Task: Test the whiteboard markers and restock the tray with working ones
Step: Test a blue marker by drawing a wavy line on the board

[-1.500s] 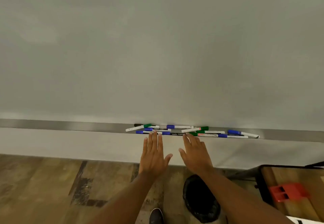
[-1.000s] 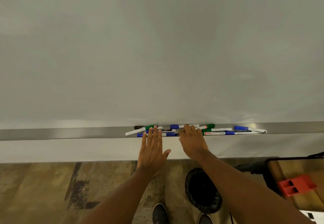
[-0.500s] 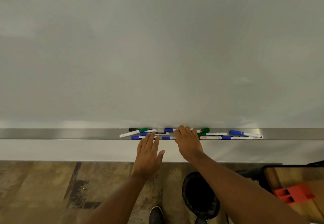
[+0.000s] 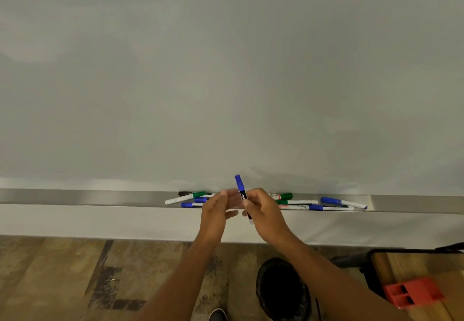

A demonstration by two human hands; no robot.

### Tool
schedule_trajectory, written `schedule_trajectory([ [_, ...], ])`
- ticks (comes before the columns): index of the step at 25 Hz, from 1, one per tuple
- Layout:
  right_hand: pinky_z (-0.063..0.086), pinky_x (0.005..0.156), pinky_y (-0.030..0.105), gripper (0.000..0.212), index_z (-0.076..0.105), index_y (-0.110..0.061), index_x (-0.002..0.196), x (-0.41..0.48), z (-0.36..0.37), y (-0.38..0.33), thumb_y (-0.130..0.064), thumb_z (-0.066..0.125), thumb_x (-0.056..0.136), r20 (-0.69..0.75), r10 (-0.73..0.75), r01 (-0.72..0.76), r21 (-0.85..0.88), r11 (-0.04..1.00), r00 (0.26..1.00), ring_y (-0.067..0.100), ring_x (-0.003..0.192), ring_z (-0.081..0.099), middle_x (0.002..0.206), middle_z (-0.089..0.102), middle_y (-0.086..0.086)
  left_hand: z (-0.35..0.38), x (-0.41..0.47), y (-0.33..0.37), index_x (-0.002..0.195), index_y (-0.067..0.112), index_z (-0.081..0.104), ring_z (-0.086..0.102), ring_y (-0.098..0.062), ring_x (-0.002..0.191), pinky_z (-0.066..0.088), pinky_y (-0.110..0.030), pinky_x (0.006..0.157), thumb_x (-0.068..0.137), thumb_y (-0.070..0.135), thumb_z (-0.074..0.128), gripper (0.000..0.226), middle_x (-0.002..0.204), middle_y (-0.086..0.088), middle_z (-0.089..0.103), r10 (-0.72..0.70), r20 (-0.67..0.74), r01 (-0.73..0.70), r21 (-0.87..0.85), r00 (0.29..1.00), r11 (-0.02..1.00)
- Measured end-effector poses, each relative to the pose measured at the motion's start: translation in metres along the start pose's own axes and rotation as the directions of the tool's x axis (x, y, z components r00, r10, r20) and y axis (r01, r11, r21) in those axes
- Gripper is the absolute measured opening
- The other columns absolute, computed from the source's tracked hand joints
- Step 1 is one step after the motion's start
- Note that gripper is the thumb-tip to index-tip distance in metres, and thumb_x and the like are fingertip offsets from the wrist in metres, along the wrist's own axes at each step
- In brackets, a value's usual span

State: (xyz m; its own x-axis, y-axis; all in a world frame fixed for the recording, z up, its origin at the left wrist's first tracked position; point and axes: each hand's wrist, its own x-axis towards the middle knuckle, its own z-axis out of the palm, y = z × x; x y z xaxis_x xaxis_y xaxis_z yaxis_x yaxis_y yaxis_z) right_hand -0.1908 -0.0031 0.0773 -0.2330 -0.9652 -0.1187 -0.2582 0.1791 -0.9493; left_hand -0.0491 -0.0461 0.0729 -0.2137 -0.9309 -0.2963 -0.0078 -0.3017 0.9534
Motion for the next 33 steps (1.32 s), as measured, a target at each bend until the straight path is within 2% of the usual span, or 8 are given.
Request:
schedule_trajectory([
  [5,0.048,0.054,0.030,0.029,0.070,-0.033,0.108,-0.029,-0.019,-0.031,-0.025,0.042,0.104,0.226,0.147,-0.220,0.341,0.914,0.963,0.018,0.056,0.056,0.083,0.069,0.007,0.013,-0.009,0.025,0.136,0.007,0.067,0.069,-0.036,0.126,0.057,-0.047,0.103,0.112,0.035,0.043,0.044,0.135,-0.019,0.071,-0.001,0.215,0.082,-0.368,0.977,0.926],
  [10,0.032,0.045,0.023,0.035,0.067,-0.027,0.094,-0.045,-0.034,-0.044,-0.057,0.048,0.097,0.361,0.222,-0.372,0.430,0.823,0.906,0.010,0.049,0.035,0.065,0.048,0.002,0.026,-0.020,0.030,0.138,0.007,0.066,0.065,-0.040,0.131,0.058,-0.045,0.103,0.108,0.032,0.053,0.042,0.137,-0.024,0.069,0.038,0.362,0.147,-0.468,0.931,0.871],
  [13,0.025,0.044,0.022,0.043,0.063,-0.015,0.109,-0.053,-0.041,-0.044,-0.054,0.047,0.098,0.382,0.228,-0.408,0.502,0.762,0.896,0.010,0.047,0.027,0.063,0.040,0.000,0.028,-0.025,0.035,0.139,0.005,0.065,0.064,-0.042,0.132,0.057,-0.043,0.103,0.109,0.030,0.053,0.041,0.131,-0.024,0.072,0.049,0.388,0.178,-0.525,0.920,0.832],
  [15,0.023,0.044,0.021,0.040,0.061,-0.017,0.112,-0.059,-0.043,-0.045,-0.051,0.045,0.100,0.375,0.239,-0.420,0.534,0.734,0.896,0.009,0.048,0.024,0.063,0.038,-0.002,0.032,-0.030,0.037,0.129,0.006,0.072,0.065,-0.041,0.130,0.059,-0.040,0.099,0.107,0.028,0.056,0.035,0.125,-0.024,0.074,0.043,0.381,0.185,-0.541,0.924,0.820],
  [18,0.020,0.044,0.022,0.033,0.062,-0.028,0.110,-0.066,-0.043,-0.049,-0.052,0.040,0.103,0.313,0.252,-0.376,0.444,0.813,0.916,0.009,0.048,0.023,0.061,0.036,-0.004,0.043,-0.039,0.039,0.109,0.007,0.080,0.069,-0.038,0.125,0.062,-0.038,0.093,0.103,0.024,0.059,0.028,0.121,-0.026,0.076,-0.007,0.294,0.167,-0.523,0.956,0.836],
  [23,0.033,0.045,0.017,0.035,0.066,-0.035,0.095,-0.093,-0.041,-0.033,-0.054,0.037,0.103,0.178,0.248,-0.270,0.114,0.956,0.952,0.001,0.046,0.039,0.063,0.048,-0.005,0.000,-0.011,0.068,0.103,0.011,0.068,0.070,-0.029,0.124,0.050,-0.043,0.112,0.113,0.017,0.045,0.026,0.108,-0.010,0.080,-0.055,-0.008,0.039,-0.620,0.998,0.784],
  [28,0.035,0.045,0.019,0.028,0.067,-0.034,0.100,-0.104,-0.046,-0.026,-0.046,0.043,0.103,0.170,0.282,-0.310,0.168,0.936,0.944,0.003,0.047,0.041,0.066,0.053,0.000,-0.022,-0.012,0.050,0.124,0.009,0.068,0.077,-0.023,0.113,0.058,-0.040,0.096,0.108,0.023,0.058,0.023,0.119,-0.009,0.080,-0.042,-0.083,0.007,-0.384,0.996,0.923],
  [33,0.042,0.046,0.020,0.025,0.066,-0.033,0.105,-0.101,-0.043,-0.028,-0.045,0.044,0.102,0.090,0.234,-0.245,0.143,0.959,0.968,0.005,0.049,0.051,0.067,0.063,-0.001,-0.008,-0.005,0.000,0.103,0.031,0.077,0.074,-0.006,0.095,0.059,-0.039,0.099,0.097,0.025,0.076,0.009,0.099,0.010,0.080,0.114,-0.258,-0.066,0.187,0.960,0.980],
])
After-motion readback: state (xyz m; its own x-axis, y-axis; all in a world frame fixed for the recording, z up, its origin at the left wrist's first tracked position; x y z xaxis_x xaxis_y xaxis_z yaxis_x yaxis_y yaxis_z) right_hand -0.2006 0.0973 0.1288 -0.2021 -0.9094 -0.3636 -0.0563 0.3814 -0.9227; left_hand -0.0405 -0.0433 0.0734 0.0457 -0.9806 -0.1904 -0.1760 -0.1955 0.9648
